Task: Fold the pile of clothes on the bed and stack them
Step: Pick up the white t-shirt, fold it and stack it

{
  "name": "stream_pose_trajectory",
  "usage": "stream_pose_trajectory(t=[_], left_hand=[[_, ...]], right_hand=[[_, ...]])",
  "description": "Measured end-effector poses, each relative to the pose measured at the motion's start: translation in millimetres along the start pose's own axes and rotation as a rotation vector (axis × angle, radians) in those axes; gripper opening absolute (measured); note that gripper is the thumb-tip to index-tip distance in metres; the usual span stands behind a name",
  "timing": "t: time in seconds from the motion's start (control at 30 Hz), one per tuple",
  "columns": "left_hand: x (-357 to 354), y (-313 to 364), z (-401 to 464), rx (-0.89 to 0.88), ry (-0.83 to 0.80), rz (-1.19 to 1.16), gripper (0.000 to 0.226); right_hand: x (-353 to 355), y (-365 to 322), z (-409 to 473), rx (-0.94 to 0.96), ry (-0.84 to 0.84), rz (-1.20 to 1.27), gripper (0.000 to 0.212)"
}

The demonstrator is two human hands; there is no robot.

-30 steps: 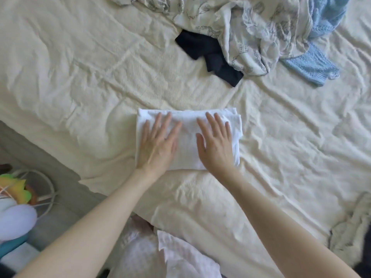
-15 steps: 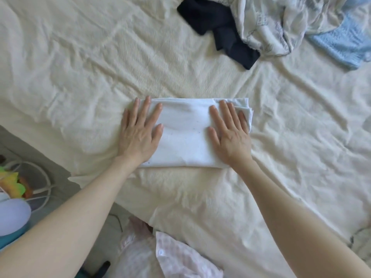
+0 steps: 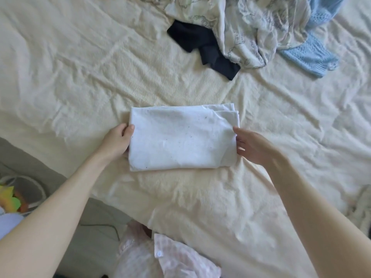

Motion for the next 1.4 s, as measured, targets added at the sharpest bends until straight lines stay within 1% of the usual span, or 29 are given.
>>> stream_pose_trajectory(t=[0.1, 0.13, 0.2, 0.3, 0.43, 0.57, 0.67, 0.8, 0.9, 1.1, 1.17, 1.4], left_hand=[[-2, 1, -3, 0.104, -0.105, -0.215, 0.019], [-2, 2, -5, 0.127, -0.113, -0.289, 0.016], [1, 4, -13, 0.116, -0.103, -0.386, 0.008], [9, 11, -33, 0.034, -0.074, -0.418, 0.014], [30, 18, -71, -0.028, -0.041, -0.424, 0.019], [54, 20, -115, -0.054, -0.038, -0.418, 0.02], [68, 17, -143, -0.063, -0.046, -0.405, 0.021], [75, 21, -173, -0.094, -0.115, -0.332, 0.019], [71, 27, -198, -0.093, -0.182, -0.297, 0.02], [39, 55, -246, -0.154, -0.315, -0.199, 0.019], [21, 70, -264, -0.198, -0.37, -0.142, 0.018], [-61, 144, -321, -0.399, -0.52, 0.05, 0.019]], right_hand=[[-3, -3, -1, -0.045, -0.018, -0.004, 0.027], [-3, -4, -4, -0.049, -0.017, 0.006, 0.029], [-4, -7, -12, -0.049, -0.018, 0.03, 0.032], [-6, -8, -29, -0.012, -0.051, 0.043, 0.03], [-12, 1, -65, 0.036, -0.037, 0.09, 0.03], [-23, 30, -113, 0.044, -0.027, 0.144, 0.018], [-27, 63, -148, 0.038, -0.012, 0.205, 0.021], [-24, 109, -193, 0.029, 0.019, 0.307, 0.012], [-13, 140, -226, 0.048, 0.049, 0.363, 0.016], [28, 195, -293, 0.069, 0.167, 0.522, 0.017], [46, 214, -317, 0.083, 0.219, 0.575, 0.022], [117, 268, -375, 0.136, 0.347, 0.825, 0.019]])
Point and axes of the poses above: each hand's wrist, its own z-axis towards the middle knuckle, its own x-axis out of the back of the hand, y = z × x, the point moved 4 cm from there along z, towards the middle knuckle, and after that the axes turned 4 degrees about y, right-handed, at the moved point
